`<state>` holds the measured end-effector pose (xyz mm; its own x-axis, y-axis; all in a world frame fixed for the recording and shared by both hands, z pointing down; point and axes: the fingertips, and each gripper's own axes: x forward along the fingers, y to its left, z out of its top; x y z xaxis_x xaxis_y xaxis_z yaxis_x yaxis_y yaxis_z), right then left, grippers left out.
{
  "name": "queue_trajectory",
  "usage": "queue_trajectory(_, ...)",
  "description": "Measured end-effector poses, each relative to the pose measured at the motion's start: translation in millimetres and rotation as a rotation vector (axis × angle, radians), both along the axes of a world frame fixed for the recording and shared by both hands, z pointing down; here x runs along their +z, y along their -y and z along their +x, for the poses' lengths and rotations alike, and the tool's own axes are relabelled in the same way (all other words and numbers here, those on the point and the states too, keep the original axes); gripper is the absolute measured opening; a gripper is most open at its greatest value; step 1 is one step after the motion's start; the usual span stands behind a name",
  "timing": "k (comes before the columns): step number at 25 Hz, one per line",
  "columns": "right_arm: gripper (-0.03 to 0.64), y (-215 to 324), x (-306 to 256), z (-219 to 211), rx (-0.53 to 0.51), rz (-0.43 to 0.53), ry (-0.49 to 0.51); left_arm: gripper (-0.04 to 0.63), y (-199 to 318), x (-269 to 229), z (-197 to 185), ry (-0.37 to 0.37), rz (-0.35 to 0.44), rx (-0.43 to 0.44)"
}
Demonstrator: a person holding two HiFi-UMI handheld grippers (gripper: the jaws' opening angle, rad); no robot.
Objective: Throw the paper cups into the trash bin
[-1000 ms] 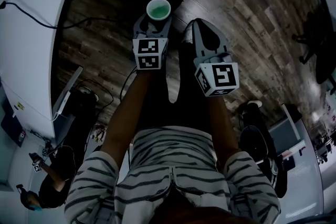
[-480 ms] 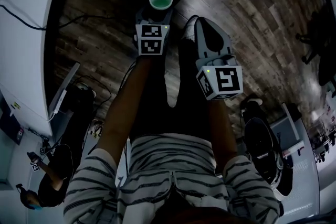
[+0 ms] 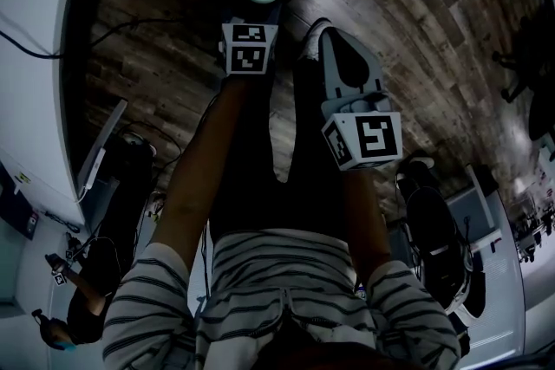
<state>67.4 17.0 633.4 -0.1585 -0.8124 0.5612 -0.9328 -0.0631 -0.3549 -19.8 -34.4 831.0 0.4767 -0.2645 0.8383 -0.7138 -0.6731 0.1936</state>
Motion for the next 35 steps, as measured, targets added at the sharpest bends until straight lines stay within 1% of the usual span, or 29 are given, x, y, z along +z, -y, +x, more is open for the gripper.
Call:
queue_trajectory(5, 0.015, -2, 8, 0, 0.003, -0.006, -0.002, 0.281, 0, 21, 2, 0.015, -0.022, -0.003)
queue_trajectory(11, 0.015, -4, 19, 3, 0.016, -0.022, 0.002, 0.281, -4, 57, 6, 0.035, -0.082, 0.020)
queue_trajectory(16, 0.015, -6, 24, 3, 0.017, -0.032, 0.011, 0.281, 5, 69, 10, 0.051, -0.078, 0.040)
queue_trajectory(23, 0.015, -5, 31, -1, 0.014, -0.040, 0.013, 0.281, 12, 96, 5, 0.095, -0.102, 0.075)
queue_trajectory(26, 0.015, -5, 34, -1, 0.012, -0.048, 0.017, 0.281, 15, 108, 6, 0.100, -0.099, 0.100)
queue_trajectory(32, 0.015, -3, 39, 0, 0.009, -0.056, 0.016, 0.282, 16, 129, 1, 0.138, -0.126, 0.116)
queue_trajectory(35, 0.015, -3, 40, 1, 0.011, -0.058, 0.014, 0.281, 17, 133, 2, 0.142, -0.139, 0.131)
